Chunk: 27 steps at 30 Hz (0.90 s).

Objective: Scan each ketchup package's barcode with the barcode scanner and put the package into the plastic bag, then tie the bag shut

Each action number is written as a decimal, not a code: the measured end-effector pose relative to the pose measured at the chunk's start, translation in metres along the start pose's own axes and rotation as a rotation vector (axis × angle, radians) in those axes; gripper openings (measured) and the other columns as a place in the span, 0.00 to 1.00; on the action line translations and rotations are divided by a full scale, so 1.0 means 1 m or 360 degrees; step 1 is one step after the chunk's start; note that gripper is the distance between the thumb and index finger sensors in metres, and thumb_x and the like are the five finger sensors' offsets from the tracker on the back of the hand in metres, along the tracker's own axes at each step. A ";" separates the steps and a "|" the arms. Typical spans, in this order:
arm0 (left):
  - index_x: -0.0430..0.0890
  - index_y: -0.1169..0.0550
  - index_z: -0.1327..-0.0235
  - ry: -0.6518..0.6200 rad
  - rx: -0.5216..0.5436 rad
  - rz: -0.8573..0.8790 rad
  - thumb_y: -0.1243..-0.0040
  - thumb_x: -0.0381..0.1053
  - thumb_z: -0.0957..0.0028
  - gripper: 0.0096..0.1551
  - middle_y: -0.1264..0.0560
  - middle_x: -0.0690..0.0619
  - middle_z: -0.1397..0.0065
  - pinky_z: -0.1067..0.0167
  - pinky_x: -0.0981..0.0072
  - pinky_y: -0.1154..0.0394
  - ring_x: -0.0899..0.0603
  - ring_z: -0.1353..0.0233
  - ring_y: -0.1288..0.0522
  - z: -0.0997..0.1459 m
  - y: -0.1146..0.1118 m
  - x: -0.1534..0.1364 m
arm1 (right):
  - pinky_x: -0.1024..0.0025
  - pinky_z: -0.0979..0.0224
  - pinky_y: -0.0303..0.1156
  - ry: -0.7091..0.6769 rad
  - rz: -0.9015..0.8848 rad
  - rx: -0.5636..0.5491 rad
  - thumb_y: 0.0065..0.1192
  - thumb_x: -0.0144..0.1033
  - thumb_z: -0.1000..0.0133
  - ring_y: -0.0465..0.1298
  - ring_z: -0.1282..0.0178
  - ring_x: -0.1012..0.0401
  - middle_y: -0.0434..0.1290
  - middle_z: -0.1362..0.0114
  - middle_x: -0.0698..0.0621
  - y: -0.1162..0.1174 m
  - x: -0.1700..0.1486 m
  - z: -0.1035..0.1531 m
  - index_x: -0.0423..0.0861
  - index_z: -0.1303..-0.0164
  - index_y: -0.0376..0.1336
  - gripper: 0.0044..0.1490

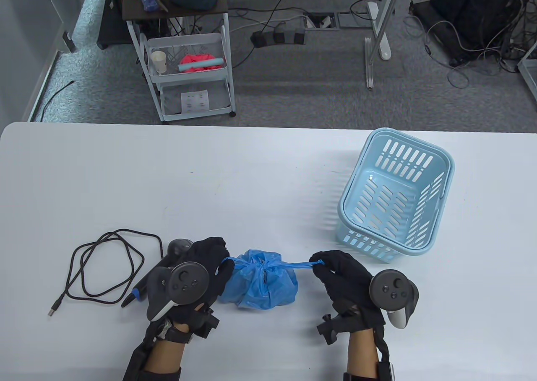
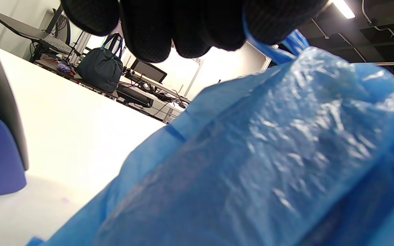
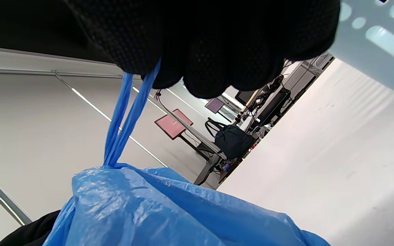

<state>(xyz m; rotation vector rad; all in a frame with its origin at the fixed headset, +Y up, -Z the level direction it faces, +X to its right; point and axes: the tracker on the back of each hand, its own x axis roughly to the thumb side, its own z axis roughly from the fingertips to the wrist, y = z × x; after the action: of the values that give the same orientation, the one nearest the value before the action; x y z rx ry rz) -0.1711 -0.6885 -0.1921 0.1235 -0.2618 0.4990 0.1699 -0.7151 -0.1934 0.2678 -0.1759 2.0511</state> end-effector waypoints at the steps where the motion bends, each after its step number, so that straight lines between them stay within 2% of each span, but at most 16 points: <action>1: 0.43 0.20 0.54 0.0002 0.0000 0.0003 0.43 0.58 0.44 0.21 0.28 0.52 0.28 0.31 0.41 0.29 0.35 0.28 0.24 0.000 0.000 0.000 | 0.42 0.31 0.67 0.0002 -0.0001 0.0000 0.66 0.37 0.43 0.73 0.37 0.43 0.77 0.39 0.43 0.000 0.000 0.000 0.43 0.44 0.71 0.20; 16: 0.43 0.20 0.54 0.0028 0.0000 -0.0015 0.43 0.59 0.45 0.21 0.28 0.52 0.28 0.32 0.41 0.29 0.35 0.29 0.24 0.000 0.002 -0.005 | 0.42 0.31 0.67 0.0056 0.0012 0.0000 0.65 0.37 0.43 0.73 0.37 0.43 0.77 0.39 0.43 -0.001 -0.004 0.000 0.43 0.43 0.71 0.20; 20: 0.45 0.20 0.52 0.0018 0.0023 -0.0054 0.43 0.60 0.45 0.22 0.28 0.51 0.28 0.31 0.40 0.29 0.35 0.28 0.24 0.001 0.005 -0.004 | 0.41 0.31 0.66 0.0072 0.0059 0.0034 0.64 0.38 0.42 0.73 0.36 0.43 0.76 0.38 0.43 0.001 -0.004 -0.001 0.44 0.41 0.70 0.21; 24: 0.45 0.23 0.41 0.0018 0.0008 -0.0143 0.43 0.63 0.46 0.30 0.31 0.49 0.24 0.29 0.38 0.32 0.33 0.26 0.27 0.006 0.009 -0.003 | 0.41 0.30 0.66 0.0086 0.0075 0.0048 0.64 0.38 0.41 0.72 0.36 0.43 0.75 0.37 0.42 0.002 -0.005 -0.001 0.44 0.40 0.69 0.22; 27: 0.46 0.26 0.32 0.0024 -0.0041 -0.0368 0.42 0.65 0.48 0.36 0.35 0.47 0.20 0.26 0.34 0.37 0.31 0.22 0.31 0.014 0.009 -0.003 | 0.41 0.30 0.66 0.0092 0.0089 0.0041 0.64 0.39 0.41 0.72 0.36 0.42 0.75 0.37 0.42 0.002 -0.006 -0.001 0.44 0.40 0.69 0.22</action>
<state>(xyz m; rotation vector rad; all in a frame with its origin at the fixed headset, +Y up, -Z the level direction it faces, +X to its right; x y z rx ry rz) -0.1808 -0.6848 -0.1787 0.1233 -0.2355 0.2667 0.1707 -0.7203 -0.1963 0.2213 -0.1227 2.1155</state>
